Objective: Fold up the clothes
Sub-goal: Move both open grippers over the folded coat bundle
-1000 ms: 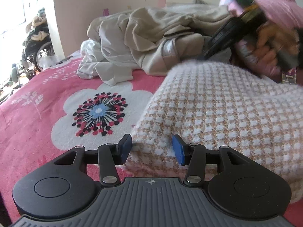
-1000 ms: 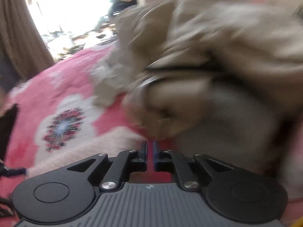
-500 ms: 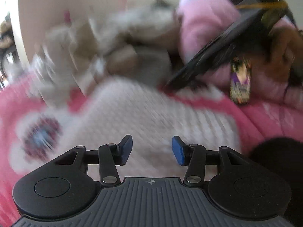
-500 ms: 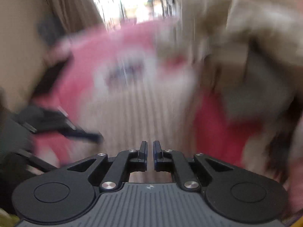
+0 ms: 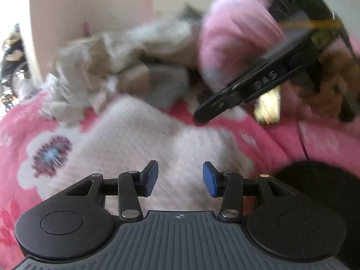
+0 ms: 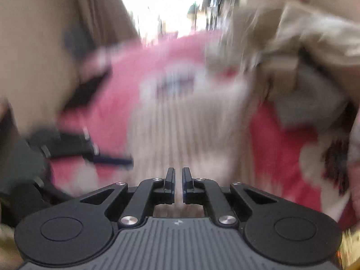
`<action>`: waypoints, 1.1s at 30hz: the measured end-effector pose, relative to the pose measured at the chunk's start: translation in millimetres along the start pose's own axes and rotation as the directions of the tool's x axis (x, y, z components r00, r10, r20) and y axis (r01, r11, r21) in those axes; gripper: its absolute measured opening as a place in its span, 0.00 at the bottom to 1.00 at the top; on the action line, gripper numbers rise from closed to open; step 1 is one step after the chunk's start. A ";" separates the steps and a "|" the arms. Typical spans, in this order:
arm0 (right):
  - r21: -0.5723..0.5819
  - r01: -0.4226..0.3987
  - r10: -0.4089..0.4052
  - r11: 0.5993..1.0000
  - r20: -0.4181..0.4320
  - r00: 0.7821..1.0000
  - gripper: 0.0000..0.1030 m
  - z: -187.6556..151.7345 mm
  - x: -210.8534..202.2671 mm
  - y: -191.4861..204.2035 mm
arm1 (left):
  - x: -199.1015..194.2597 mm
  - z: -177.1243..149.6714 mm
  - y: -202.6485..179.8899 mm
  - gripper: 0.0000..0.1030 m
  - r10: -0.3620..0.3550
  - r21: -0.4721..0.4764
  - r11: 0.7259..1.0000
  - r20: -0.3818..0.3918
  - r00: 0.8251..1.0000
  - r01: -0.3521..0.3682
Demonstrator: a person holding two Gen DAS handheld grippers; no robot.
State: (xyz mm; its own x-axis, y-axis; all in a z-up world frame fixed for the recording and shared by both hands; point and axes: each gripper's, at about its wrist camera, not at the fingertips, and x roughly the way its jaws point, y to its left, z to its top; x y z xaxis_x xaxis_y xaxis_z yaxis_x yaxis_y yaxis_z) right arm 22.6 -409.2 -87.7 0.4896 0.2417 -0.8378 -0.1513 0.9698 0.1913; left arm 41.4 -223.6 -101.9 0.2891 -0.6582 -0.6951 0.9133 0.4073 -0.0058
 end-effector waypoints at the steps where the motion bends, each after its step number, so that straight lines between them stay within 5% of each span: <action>1: -0.013 0.036 -0.036 0.999 -0.038 0.999 0.03 -8.3 16.7 4.9 | 7.9 -6.6 -7.1 0.39 -0.001 0.002 1.000 -0.029 1.000 0.001; 7: 0.012 0.098 -0.097 0.995 -0.013 0.995 0.00 -6.6 9.4 12.5 | 11.2 -9.0 -21.6 0.39 0.072 -0.001 0.997 -0.017 0.997 -0.072; 10: 0.021 0.051 -0.052 0.998 0.020 0.998 0.04 -13.8 -18.2 21.4 | -8.7 -5.0 -20.5 0.38 0.077 -0.030 0.997 0.018 0.997 -0.076; 13: -0.001 0.075 -0.075 0.997 -0.043 0.996 0.04 -25.7 -0.9 28.9 | -3.6 -12.5 -29.0 0.39 0.069 -0.018 0.997 -0.005 0.998 -0.069; 20: 0.052 0.106 -0.104 0.993 -0.039 0.994 0.00 -29.8 16.8 31.4 | 20.5 -20.9 -65.5 0.52 0.201 0.132 0.972 -0.040 0.979 -0.194; 23: 0.051 0.107 -0.108 0.993 0.016 0.994 0.02 -30.9 -3.9 35.1 | 6.7 -14.4 -61.4 0.51 0.217 0.079 0.974 -0.044 0.975 -0.214; 26: 0.075 0.098 -0.105 0.992 0.095 0.990 0.21 -30.4 -30.8 33.5 | -16.2 -9.8 -47.7 0.52 0.229 -0.026 0.973 -0.037 0.973 -0.230; 28: 0.082 0.098 -0.109 0.992 0.136 0.985 0.22 -26.7 -45.4 31.7 | -30.1 -10.1 -39.3 0.53 0.232 -0.098 0.967 -0.032 0.972 -0.234; 33: 0.088 0.110 -0.125 0.990 0.186 0.974 0.36 -15.8 -62.0 25.0 | -56.6 -9.9 -7.7 0.62 0.226 -0.299 0.927 -0.042 0.973 -0.228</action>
State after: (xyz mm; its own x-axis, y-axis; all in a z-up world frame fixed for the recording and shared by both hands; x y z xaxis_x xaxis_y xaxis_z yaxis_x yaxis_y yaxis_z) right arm -25.0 -400.5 -39.1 0.6561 0.1204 -0.7450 -0.0206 0.9897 0.1418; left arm 15.2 -183.3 -69.6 0.4754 -0.5218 -0.7084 0.6945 0.7168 -0.0618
